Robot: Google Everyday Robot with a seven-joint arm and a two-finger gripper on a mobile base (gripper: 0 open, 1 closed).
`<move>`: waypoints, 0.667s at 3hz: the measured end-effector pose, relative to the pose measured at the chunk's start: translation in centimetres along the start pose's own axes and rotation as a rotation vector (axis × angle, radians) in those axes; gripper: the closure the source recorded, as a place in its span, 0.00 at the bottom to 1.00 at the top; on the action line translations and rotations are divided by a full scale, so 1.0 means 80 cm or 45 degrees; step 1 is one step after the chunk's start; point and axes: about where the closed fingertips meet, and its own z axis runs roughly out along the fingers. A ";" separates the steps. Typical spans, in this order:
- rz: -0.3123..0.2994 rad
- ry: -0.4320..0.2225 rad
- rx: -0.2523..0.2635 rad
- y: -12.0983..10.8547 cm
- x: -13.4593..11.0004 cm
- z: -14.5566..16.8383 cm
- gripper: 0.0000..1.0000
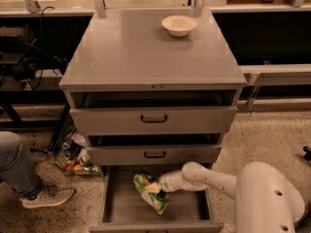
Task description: Place green rice chip bag into bottom drawer
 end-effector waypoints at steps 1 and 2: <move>0.063 -0.001 -0.009 -0.015 0.015 0.019 0.51; 0.085 -0.001 -0.015 -0.019 0.020 0.026 0.29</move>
Offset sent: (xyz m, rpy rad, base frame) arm 0.0068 -0.0032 -0.0382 0.0245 0.0674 -0.0518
